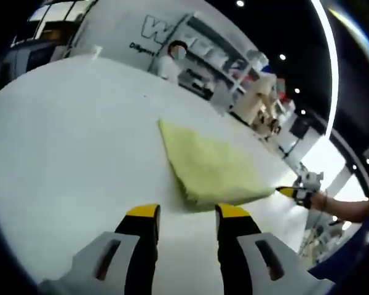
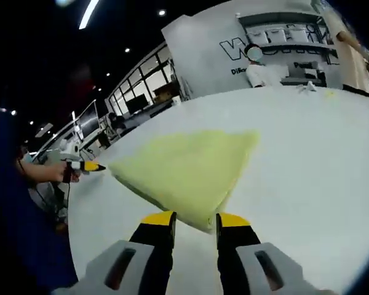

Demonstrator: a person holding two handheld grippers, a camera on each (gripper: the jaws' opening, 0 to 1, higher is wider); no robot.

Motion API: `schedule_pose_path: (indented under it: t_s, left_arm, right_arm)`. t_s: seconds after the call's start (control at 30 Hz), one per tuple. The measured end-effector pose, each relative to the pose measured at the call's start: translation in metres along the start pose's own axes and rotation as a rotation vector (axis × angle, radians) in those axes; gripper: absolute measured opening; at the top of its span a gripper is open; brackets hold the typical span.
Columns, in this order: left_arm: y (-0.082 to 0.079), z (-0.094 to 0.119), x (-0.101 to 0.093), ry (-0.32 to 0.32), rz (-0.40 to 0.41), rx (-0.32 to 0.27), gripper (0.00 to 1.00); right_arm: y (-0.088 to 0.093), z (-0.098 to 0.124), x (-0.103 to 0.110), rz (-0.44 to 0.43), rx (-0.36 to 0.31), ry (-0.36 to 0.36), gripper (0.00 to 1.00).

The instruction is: Fold the garment on the visible template until the final outline fits inside the template.

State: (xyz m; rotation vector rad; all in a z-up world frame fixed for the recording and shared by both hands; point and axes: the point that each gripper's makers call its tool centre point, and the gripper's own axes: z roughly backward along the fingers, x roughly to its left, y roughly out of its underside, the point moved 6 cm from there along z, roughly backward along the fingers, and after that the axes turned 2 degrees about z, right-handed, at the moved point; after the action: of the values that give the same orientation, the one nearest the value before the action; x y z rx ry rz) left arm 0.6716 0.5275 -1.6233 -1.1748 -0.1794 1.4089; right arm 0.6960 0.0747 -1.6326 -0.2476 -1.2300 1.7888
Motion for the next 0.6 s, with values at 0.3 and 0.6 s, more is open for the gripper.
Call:
schedule_pose_path:
  t_s: [0.3, 0.6]
  left_arm:
    - [0.009, -0.004, -0.012, 0.017, -0.061, 0.046, 0.3]
    - [0.008, -0.012, -0.009, 0.039, -0.099, 0.075, 0.26]
  right_arm:
    - [0.0, -0.008, 0.007, 0.04, 0.014, -0.028, 0.22]
    - [0.0, -0.007, 0.008, 0.008, 0.001, -0.024, 0.18]
